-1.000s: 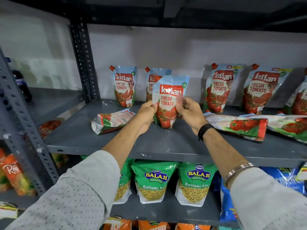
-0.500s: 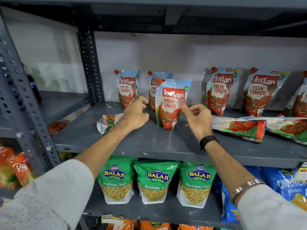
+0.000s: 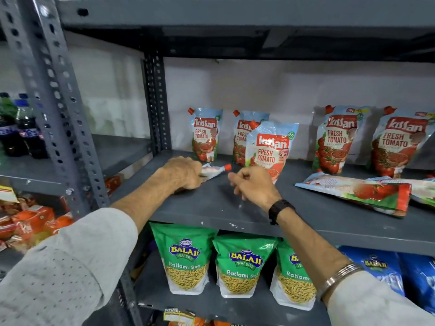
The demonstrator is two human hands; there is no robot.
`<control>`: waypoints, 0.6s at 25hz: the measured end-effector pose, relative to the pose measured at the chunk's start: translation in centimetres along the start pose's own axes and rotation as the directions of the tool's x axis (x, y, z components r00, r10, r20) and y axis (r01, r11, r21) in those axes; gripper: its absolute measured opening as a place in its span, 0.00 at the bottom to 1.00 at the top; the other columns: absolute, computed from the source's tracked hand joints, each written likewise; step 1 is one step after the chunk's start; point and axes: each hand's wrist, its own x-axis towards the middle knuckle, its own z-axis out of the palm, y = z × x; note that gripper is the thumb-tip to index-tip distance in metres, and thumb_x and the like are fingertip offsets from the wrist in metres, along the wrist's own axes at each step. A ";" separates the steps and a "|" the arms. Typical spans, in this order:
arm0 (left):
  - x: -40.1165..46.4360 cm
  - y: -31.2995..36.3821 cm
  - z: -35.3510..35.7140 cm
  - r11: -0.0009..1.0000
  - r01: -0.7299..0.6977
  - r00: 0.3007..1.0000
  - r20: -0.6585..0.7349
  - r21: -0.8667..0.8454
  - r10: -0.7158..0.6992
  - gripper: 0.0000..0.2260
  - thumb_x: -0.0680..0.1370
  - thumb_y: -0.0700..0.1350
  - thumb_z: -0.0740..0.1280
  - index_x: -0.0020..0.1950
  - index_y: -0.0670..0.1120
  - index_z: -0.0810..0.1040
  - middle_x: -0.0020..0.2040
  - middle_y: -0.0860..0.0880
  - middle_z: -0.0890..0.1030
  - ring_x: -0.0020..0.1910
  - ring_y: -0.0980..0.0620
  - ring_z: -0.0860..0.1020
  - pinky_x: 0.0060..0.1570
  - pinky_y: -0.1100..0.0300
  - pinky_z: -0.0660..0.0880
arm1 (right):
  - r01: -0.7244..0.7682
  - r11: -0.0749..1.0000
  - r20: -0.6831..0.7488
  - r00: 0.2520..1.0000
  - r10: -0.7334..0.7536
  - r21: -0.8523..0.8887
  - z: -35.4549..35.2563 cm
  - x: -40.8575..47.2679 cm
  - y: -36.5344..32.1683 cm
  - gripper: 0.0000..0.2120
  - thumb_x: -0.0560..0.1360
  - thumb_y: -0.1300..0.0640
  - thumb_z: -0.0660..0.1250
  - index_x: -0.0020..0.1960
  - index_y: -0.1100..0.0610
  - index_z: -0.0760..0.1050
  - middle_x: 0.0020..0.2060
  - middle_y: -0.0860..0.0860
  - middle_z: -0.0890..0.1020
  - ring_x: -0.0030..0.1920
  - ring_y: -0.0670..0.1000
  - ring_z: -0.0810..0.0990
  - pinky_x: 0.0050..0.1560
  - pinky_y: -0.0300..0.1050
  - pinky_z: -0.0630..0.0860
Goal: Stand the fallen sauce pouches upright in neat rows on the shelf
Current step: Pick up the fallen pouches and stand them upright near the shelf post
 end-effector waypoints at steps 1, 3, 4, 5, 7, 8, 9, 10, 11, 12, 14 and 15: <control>0.4 -1.1 0.0 0.981 0.020 1.000 -0.013 -0.192 -0.023 0.15 0.80 0.48 0.61 0.63 0.43 0.77 0.52 0.42 0.83 0.47 0.43 0.82 0.40 0.55 0.77 | -0.038 0.999 0.051 0.998 0.038 -0.017 0.4 0.2 0.1 0.17 0.77 0.49 0.69 0.35 0.60 0.82 0.29 0.50 0.85 0.20 0.40 0.74 0.22 0.33 0.69; 1.4 -4.0 0.0 0.664 0.101 0.994 0.054 -0.741 -0.091 0.14 0.81 0.44 0.62 0.64 0.41 0.77 0.49 0.42 0.85 0.44 0.45 0.84 0.40 0.55 0.79 | -0.113 0.993 0.124 0.986 0.115 -0.020 1.6 0.5 0.1 0.16 0.77 0.48 0.70 0.40 0.60 0.83 0.35 0.52 0.86 0.24 0.42 0.76 0.23 0.33 0.70; 1.6 -5.2 0.1 0.347 0.133 0.991 0.119 -0.928 -0.060 0.14 0.81 0.43 0.64 0.66 0.40 0.76 0.50 0.42 0.86 0.46 0.45 0.85 0.43 0.54 0.81 | -0.145 0.989 0.132 0.981 0.142 0.020 2.5 0.8 -0.2 0.16 0.77 0.47 0.70 0.44 0.61 0.83 0.39 0.55 0.87 0.29 0.45 0.78 0.26 0.36 0.73; 1.4 -6.0 0.3 0.022 0.139 0.990 0.140 -0.990 0.027 0.15 0.81 0.42 0.65 0.67 0.39 0.76 0.52 0.42 0.87 0.49 0.45 0.86 0.46 0.52 0.82 | -0.188 0.975 0.145 0.975 0.170 0.121 3.2 1.1 -0.6 0.18 0.77 0.46 0.69 0.48 0.62 0.83 0.45 0.58 0.87 0.35 0.49 0.80 0.31 0.40 0.77; 1.3 -6.9 1.1 -0.358 0.095 0.982 0.029 -0.929 0.187 0.17 0.81 0.43 0.65 0.68 0.39 0.76 0.58 0.41 0.85 0.55 0.45 0.85 0.50 0.49 0.83 | -0.288 0.855 0.282 0.943 0.175 0.431 4.6 2.0 -2.3 0.22 0.79 0.45 0.67 0.59 0.63 0.80 0.56 0.60 0.85 0.50 0.53 0.84 0.51 0.47 0.82; 1.3 -6.9 1.5 -0.447 0.064 0.969 -0.052 -0.892 0.243 0.17 0.81 0.44 0.65 0.69 0.39 0.75 0.63 0.40 0.83 0.59 0.44 0.83 0.54 0.48 0.82 | -0.339 0.748 0.379 0.917 0.126 0.570 5.1 2.4 -3.0 0.23 0.79 0.45 0.66 0.64 0.61 0.78 0.60 0.58 0.84 0.58 0.54 0.83 0.60 0.50 0.79; 1.3 -6.7 1.8 -0.493 0.043 0.954 -0.110 -0.869 0.278 0.18 0.82 0.45 0.64 0.70 0.40 0.75 0.65 0.40 0.81 0.63 0.43 0.81 0.58 0.47 0.80 | -0.377 0.641 0.442 0.895 0.066 0.668 5.4 2.8 -3.6 0.23 0.80 0.47 0.65 0.68 0.60 0.76 0.63 0.57 0.83 0.63 0.55 0.81 0.66 0.54 0.76; 1.4 -6.7 2.1 -0.500 0.028 0.947 -0.137 -0.866 0.289 0.18 0.82 0.46 0.63 0.71 0.41 0.74 0.66 0.41 0.81 0.65 0.43 0.80 0.62 0.47 0.78 | -0.393 0.565 0.464 0.886 0.021 0.726 5.7 3.3 -4.1 0.21 0.81 0.50 0.65 0.70 0.59 0.74 0.65 0.57 0.81 0.66 0.56 0.79 0.69 0.58 0.74; 1.6 -6.8 2.2 -0.455 0.003 0.952 -0.138 -0.890 0.275 0.18 0.82 0.47 0.63 0.71 0.42 0.75 0.66 0.42 0.82 0.65 0.44 0.80 0.62 0.48 0.77 | -0.383 0.540 0.447 0.894 0.015 0.749 6.1 3.8 -4.3 0.20 0.81 0.54 0.66 0.70 0.59 0.74 0.66 0.58 0.81 0.67 0.58 0.79 0.69 0.61 0.74; 1.8 -6.9 2.2 -0.354 -0.034 0.960 -0.129 -0.935 0.248 0.18 0.82 0.49 0.64 0.70 0.44 0.76 0.64 0.45 0.83 0.63 0.47 0.81 0.62 0.50 0.77 | -0.353 0.565 0.399 0.916 0.046 0.746 6.4 4.2 -4.4 0.19 0.80 0.57 0.66 0.70 0.60 0.75 0.65 0.59 0.82 0.66 0.60 0.79 0.67 0.62 0.75; 2.1 -7.5 2.3 -0.077 -0.109 0.963 -0.124 -0.991 0.237 0.19 0.77 0.47 0.71 0.68 0.48 0.77 0.60 0.50 0.85 0.59 0.53 0.83 0.60 0.56 0.78 | -0.255 0.699 0.241 0.963 0.121 0.668 7.2 4.8 -4.4 0.16 0.79 0.62 0.68 0.66 0.60 0.77 0.61 0.58 0.84 0.63 0.59 0.82 0.64 0.60 0.78; 2.4 -7.8 2.6 0.014 -0.136 0.958 -0.128 -0.991 0.258 0.21 0.74 0.43 0.75 0.67 0.49 0.78 0.58 0.52 0.86 0.59 0.54 0.83 0.57 0.57 0.79 | -0.203 0.762 0.160 0.978 0.131 0.614 7.4 5.2 -4.2 0.15 0.78 0.64 0.69 0.65 0.60 0.78 0.59 0.57 0.85 0.61 0.58 0.83 0.63 0.59 0.79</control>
